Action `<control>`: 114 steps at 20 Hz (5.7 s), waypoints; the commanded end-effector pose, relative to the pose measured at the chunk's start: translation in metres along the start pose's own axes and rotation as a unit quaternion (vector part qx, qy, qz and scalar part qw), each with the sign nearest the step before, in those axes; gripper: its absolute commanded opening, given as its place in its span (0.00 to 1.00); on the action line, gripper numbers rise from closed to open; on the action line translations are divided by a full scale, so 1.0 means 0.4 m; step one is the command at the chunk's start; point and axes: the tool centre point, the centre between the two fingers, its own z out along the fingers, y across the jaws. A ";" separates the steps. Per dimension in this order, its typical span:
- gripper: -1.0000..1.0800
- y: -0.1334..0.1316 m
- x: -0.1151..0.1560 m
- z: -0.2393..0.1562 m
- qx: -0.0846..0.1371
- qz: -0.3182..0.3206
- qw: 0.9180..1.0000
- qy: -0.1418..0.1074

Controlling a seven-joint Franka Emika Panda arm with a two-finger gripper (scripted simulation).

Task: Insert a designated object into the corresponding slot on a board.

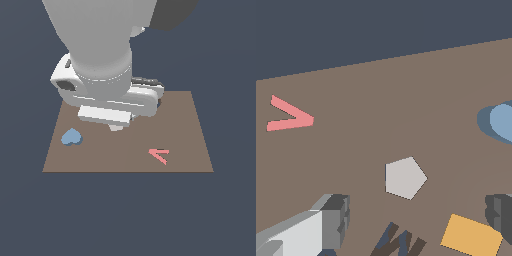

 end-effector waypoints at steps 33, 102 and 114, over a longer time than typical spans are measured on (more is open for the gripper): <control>0.96 0.320 0.148 0.214 0.004 0.269 0.963 0.017; 0.00 0.139 0.018 0.219 -0.007 -0.315 0.949 0.010; 0.00 -0.026 -0.074 0.224 0.001 -0.570 0.822 0.013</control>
